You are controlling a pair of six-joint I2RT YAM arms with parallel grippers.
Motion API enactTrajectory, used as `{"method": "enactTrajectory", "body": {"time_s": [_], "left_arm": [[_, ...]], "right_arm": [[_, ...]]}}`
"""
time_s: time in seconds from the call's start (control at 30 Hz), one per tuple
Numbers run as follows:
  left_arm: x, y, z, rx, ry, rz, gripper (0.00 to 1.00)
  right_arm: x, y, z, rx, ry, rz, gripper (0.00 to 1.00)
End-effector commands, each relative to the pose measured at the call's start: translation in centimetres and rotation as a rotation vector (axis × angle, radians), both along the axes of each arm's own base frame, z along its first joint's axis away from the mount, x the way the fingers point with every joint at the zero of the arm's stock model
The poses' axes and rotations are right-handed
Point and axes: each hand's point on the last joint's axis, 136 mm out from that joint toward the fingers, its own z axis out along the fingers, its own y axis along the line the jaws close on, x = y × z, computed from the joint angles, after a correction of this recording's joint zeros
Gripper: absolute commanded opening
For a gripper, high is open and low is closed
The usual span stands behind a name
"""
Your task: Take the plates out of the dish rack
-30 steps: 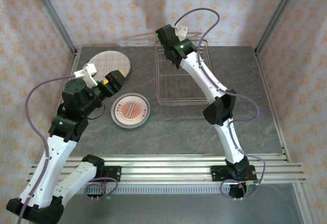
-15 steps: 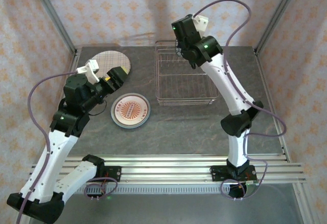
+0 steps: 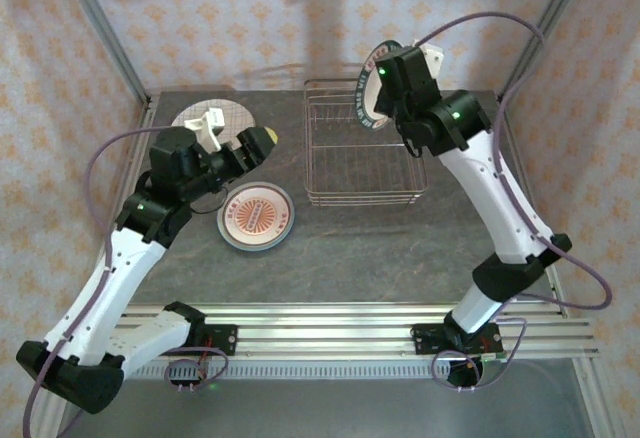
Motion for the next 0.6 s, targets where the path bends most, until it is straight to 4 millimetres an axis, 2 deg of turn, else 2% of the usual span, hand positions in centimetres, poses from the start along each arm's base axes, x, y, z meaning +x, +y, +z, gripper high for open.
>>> {"method": "enactTrajectory", "body": {"time_s": [0.0, 0.33, 0.57], "left_arm": [[-0.2, -1.5, 0.4, -0.020, 0.018, -0.056, 0.85], [1.1, -6.7, -2.1, -0.110, 0.149, -0.170, 0.76], [2.3, -9.1, -3.6, -0.198, 0.221, -0.196, 0.69]], "right_arm": [[-1.2, -0.2, 1.1, 0.127, -0.015, 0.046, 0.00], [-3.8, -0.2, -1.2, 0.345, 0.106, 0.171, 0.00], [-4.4, 0.7, -1.9, 0.515, 0.141, 0.216, 0.00]]}}
